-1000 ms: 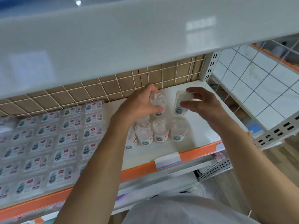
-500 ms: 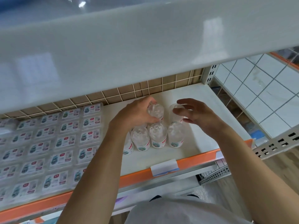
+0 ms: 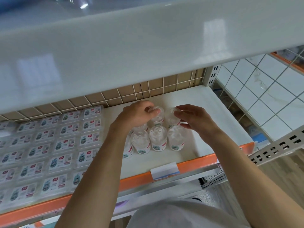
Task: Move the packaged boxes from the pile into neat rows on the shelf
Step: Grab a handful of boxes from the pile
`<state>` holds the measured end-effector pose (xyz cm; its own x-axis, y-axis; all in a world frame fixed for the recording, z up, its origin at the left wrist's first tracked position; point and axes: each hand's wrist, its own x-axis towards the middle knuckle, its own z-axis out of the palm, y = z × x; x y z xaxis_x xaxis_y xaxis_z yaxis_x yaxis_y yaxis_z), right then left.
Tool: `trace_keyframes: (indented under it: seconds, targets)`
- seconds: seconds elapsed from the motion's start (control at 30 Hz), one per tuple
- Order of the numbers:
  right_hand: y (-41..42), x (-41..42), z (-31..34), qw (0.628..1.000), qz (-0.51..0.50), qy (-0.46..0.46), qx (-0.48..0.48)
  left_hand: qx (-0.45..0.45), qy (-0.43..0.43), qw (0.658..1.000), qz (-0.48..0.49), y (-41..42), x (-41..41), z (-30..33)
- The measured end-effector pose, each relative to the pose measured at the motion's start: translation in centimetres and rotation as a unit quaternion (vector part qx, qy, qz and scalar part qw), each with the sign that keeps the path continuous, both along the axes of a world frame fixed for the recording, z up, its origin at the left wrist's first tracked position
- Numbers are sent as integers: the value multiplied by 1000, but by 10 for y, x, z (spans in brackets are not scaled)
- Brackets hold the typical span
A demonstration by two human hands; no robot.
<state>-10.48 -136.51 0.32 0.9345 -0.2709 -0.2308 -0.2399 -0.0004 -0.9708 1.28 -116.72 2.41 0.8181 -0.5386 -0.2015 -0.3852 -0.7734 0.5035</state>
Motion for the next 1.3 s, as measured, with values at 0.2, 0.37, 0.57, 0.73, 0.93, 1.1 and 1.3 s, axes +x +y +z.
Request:
trace_keyframes:
  seconds: [0.2, 0.37, 0.57, 0.73, 0.93, 1.1, 1.3]
  targets:
    - [1, 0, 0, 1000, -4, 1, -1, 47, -3, 998, -27, 5, 4, 8]
    - [4, 3, 1, 1000, -9, 8, -9, 23, 33, 999, -32, 9, 5, 7]
    - [5, 0, -1, 999, -10, 10, -32, 13, 65, 996, -52, 9, 5, 10]
    - [6, -1, -2, 999, -9, 9, -37, 17, 58, 997, -50, 11, 4, 8]
    - [6, -1, -3, 999, -6, 12, -45, 11, 47, 998, -48, 14, 1, 10]
    - [7, -3, -2, 999, -3, 14, -46, -58, 16, 998, -6, 26, -8, 15]
    - [8, -4, 1, 998, 3, 18, -52, -120, -17, 991, 49, 45, -27, 15]
